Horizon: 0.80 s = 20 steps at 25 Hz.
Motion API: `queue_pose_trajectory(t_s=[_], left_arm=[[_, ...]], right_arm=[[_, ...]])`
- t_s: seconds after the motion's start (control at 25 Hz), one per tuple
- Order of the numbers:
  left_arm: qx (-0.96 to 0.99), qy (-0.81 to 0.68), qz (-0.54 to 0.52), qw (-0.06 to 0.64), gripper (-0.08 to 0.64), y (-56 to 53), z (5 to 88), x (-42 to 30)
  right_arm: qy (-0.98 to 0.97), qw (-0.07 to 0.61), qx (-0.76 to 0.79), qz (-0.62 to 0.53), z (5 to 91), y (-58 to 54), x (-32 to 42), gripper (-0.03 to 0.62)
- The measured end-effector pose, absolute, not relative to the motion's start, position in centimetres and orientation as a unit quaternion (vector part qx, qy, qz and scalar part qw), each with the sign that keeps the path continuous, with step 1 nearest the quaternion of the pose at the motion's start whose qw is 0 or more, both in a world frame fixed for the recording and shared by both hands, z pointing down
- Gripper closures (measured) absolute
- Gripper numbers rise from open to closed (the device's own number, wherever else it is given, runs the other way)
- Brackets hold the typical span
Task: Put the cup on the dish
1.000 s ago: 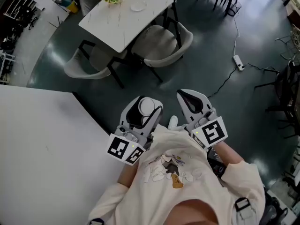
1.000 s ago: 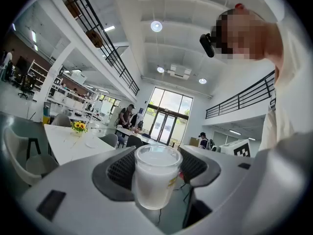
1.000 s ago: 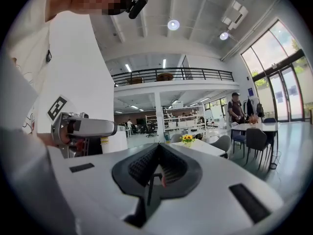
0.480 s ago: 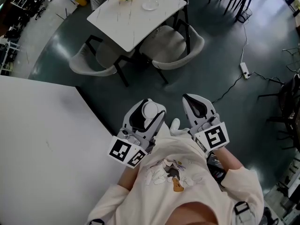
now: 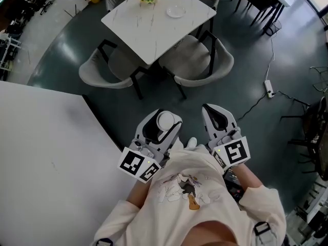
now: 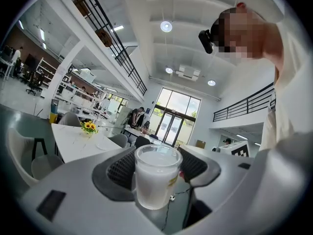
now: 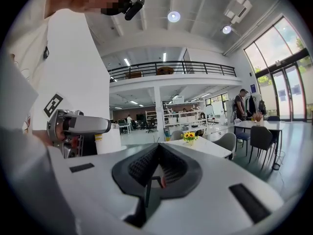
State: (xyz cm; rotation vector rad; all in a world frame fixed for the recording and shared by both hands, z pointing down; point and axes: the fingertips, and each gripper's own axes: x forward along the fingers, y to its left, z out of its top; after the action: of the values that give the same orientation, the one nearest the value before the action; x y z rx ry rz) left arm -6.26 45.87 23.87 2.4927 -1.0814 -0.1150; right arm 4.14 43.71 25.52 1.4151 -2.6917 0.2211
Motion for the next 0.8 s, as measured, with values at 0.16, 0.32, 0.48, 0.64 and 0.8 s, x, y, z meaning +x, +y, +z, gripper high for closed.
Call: queue_pose_trajectory(t_s=[0.16, 0.32, 0.48, 0.64, 0.8], left_arm=[[0.898, -0.384, -0.045, 0.208, 0.281, 42.7, 23.8, -8.1], [0.9, -0.381, -0.051, 0.206, 0.281, 39.7, 23.5, -9.8], [0.905, -0.37, -0.053, 0.202, 0.281, 37.4, 23.5, -11.7], [0.908, -0.361, -0.053, 0.205, 0.28, 35.4, 24.2, -13.7], [0.911, -0.351, -0.052, 0.209, 0.281, 33.9, 24.6, -15.3]], right_arm=[[-0.882, 0.051, 0.462, 0.075, 25.8, 40.8, 2.0, 0.588], [-0.881, 0.052, 0.465, 0.07, 25.1, 37.8, 0.1, 0.588], [-0.877, 0.049, 0.474, 0.065, 25.1, 35.0, -2.0, 0.588], [-0.875, 0.048, 0.478, 0.066, 25.7, 32.6, -4.4, 0.588], [-0.87, 0.049, 0.485, 0.073, 26.0, 31.1, -6.2, 0.588]])
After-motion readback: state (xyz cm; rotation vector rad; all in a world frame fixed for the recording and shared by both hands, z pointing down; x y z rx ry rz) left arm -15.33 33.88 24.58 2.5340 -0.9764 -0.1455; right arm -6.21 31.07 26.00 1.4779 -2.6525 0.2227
